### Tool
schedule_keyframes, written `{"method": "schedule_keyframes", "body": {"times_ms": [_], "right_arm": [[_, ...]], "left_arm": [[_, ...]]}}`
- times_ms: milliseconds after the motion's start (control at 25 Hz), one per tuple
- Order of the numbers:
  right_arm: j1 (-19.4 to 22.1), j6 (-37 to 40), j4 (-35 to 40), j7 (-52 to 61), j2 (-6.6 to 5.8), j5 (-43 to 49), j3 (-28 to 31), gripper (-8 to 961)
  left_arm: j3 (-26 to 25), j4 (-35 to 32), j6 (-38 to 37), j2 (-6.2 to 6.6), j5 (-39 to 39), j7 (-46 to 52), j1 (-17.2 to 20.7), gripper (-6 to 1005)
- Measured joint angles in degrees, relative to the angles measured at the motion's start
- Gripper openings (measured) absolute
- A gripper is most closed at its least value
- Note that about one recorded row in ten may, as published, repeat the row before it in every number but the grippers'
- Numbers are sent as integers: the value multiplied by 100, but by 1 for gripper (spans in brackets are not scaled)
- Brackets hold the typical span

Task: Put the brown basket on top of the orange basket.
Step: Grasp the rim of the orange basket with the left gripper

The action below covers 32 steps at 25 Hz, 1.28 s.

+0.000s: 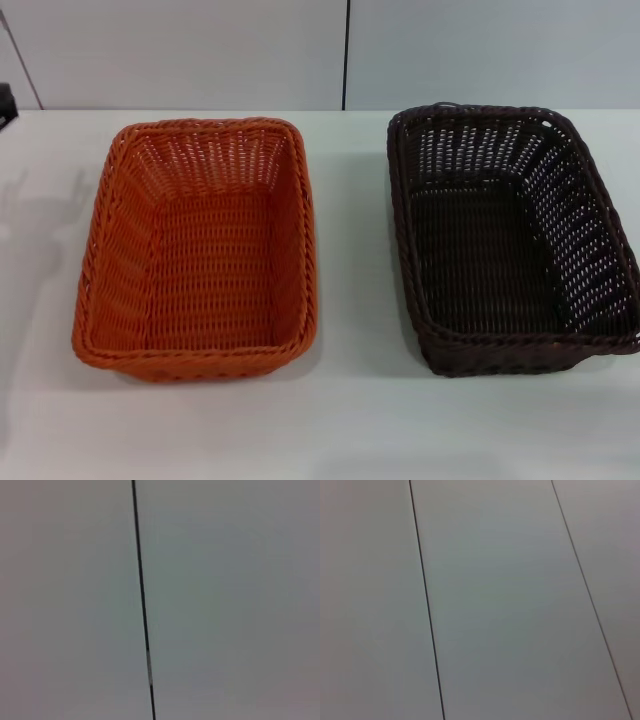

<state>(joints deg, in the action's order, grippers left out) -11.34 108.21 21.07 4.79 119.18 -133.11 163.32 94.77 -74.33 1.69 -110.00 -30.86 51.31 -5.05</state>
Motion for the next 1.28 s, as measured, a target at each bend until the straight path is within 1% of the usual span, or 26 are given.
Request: {"method": "schedule_keyframes", "body": {"times_ms": [40, 120, 240, 280, 320, 360, 400, 440, 560, 640, 680, 720, 800, 880, 920, 960, 1000, 1040, 1120, 1200, 1240, 1280], "right_arm": [[16, -3, -6, 0, 0, 1, -14, 822], [40, -30, -18, 1, 0, 3, -43, 822], [57, -99, -30, 2, 0, 5, -84, 823], [59, -110, -32, 2, 0, 5, -102, 823], [59, -115, -32, 2, 0, 6, -118, 823], [60, -119, -34, 2, 0, 5, -126, 823], [61, -127, -41, 2, 1, 5, -130, 822], [60, -137, -57, 2, 0, 5, -130, 822], [43, -176, -107, 3, 0, 5, -164, 823], [34, -183, -125, 5, 0, 5, -173, 823], [32, -184, -138, 5, 0, 5, -174, 824], [29, -186, -145, 5, 0, 5, -175, 824], [15, -222, -158, 5, 0, 5, -178, 825], [1, -285, -169, 5, 0, 5, -182, 825], [-4, -320, -170, 6, 1, 5, -184, 824], [-18, -366, -173, 5, 1, 5, -186, 824], [-18, -366, -173, 5, 1, 5, -186, 824], [-27, -383, -176, 5, 0, 5, -186, 824], [-43, -389, -186, 5, 0, 5, -187, 824], [-57, -380, -196, 5, 0, 5, -187, 823], [-79, -381, -200, 5, 1, 5, -187, 823], [-79, -381, -200, 5, 1, 5, -187, 823]], "left_arm": [[5, 47, 22, -43, 0, -101, -18, 798], [-178, 234, 47, -279, 0, -527, -103, 798], [-730, 562, 44, -724, -4, -1400, -289, 797], [-862, 643, 23, -806, -1, -1632, -340, 797], [-956, 740, 2, -857, 16, -1794, -395, 797], [-956, 740, 2, -857, 16, -1794, -395, 797], [-1047, 965, -70, -847, 87, -1804, -562, 797], [-1087, 1019, -122, -842, 109, -1678, -601, 797], [-1197, 1060, -274, -838, 133, -1342, -621, 796], [-1429, 1057, -754, -861, 275, -913, -562, 796], [-1489, 1095, -959, -859, 368, -846, -549, 796], [-1489, 1095, -959, -859, 368, -846, -549, 796], [-1703, 1223, -1636, -834, 645, -789, -493, 795], [-1826, 1276, -2058, -837, 716, -995, -443, 795], [-1826, 1276, -2058, -837, 716, -995, -443, 795], [-2068, 1784, -3203, -860, 1055, -2127, -451, 795], [-2068, 1784, -3203, -860, 1055, -2127, -451, 795], [-2190, 2334, -3840, -850, 1444, -2914, -576, 794], [-2190, 2334, -3840, -850, 1444, -2914, -576, 794], [-2442, 3306, -4826, -846, 2040, -4247, -831, 794], [-2551, 3888, -5436, -852, 2328, -5018, -995, 794], [-2551, 3888, -5436, -852, 2328, -5018, -995, 793]]}}
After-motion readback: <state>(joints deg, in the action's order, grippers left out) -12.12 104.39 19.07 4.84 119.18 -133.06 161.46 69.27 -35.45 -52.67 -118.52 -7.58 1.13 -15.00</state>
